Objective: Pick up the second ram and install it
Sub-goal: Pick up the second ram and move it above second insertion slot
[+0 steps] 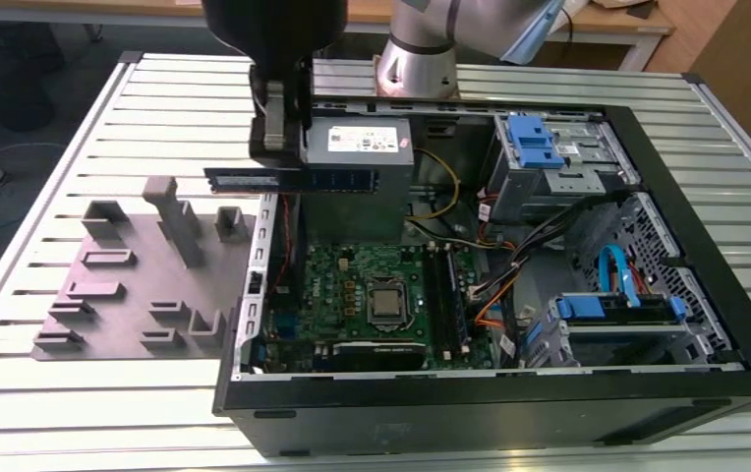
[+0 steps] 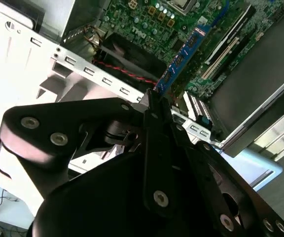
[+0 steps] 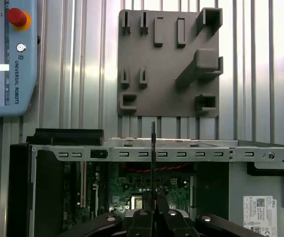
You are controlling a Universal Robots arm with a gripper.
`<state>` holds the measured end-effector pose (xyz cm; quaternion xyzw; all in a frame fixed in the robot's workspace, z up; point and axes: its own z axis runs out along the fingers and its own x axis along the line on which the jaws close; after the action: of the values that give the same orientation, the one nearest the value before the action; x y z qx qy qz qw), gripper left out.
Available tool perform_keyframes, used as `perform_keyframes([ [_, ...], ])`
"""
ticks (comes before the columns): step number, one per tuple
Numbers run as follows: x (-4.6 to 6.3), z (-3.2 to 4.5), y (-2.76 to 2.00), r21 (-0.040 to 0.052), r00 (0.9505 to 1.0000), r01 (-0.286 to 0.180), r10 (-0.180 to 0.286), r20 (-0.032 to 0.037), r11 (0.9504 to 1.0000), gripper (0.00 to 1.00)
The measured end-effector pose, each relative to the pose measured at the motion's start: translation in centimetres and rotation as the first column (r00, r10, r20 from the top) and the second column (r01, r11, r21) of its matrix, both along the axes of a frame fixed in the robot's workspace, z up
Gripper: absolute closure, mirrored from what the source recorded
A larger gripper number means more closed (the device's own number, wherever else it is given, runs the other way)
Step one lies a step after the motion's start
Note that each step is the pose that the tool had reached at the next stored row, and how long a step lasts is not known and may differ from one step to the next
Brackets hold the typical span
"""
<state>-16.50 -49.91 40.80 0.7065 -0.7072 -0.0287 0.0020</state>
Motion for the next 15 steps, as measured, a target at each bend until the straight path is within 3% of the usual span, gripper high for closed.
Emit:
perform_keyframes([
  [15, 3.3, 0.00, 0.00, 0.0000, 1.0000, 0.000, 0.000, -0.0010, 1.0000, 0.89],
])
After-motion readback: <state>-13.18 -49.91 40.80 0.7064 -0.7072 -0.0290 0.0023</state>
